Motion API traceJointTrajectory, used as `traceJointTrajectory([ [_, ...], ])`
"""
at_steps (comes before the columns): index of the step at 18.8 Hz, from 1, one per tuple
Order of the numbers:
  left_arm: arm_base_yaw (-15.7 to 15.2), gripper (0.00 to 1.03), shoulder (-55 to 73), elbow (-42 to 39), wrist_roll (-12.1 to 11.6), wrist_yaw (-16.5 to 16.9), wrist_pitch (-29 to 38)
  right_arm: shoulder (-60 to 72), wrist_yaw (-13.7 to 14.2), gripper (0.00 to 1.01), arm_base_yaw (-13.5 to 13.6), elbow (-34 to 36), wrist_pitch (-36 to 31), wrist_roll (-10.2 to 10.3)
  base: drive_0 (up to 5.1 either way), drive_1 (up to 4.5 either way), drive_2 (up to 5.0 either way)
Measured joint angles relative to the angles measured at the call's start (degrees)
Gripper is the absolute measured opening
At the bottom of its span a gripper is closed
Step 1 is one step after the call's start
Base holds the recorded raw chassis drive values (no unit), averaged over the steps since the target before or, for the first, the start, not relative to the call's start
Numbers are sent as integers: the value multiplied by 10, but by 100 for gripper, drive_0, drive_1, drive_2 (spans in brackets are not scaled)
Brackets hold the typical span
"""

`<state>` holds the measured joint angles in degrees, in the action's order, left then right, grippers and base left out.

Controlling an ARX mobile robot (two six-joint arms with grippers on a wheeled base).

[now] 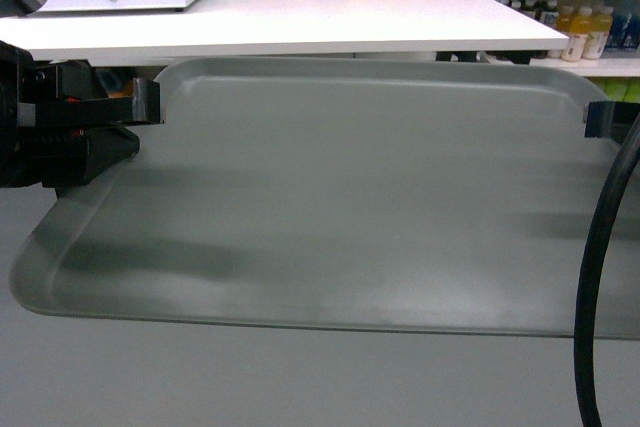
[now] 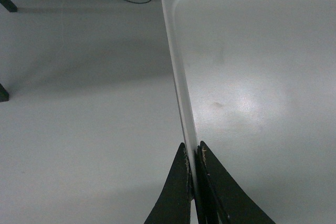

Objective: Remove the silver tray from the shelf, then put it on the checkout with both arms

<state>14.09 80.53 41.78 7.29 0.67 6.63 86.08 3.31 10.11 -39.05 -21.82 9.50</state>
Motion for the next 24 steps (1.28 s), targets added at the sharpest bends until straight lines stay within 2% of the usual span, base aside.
traceJointTrajectory([
  [6,0,3,0,0,0,0,0,0,1,3,0,0,-1,0,-487,259,259],
  [15,-3,3,0,0,-2,-1,-1,0,1,3,3,0,0,-1,-8,-8,-8],
  [24,-2,3,0,0,-2,-1,-2,0,1,3,3,0,1,-1,-8,399,-416],
])
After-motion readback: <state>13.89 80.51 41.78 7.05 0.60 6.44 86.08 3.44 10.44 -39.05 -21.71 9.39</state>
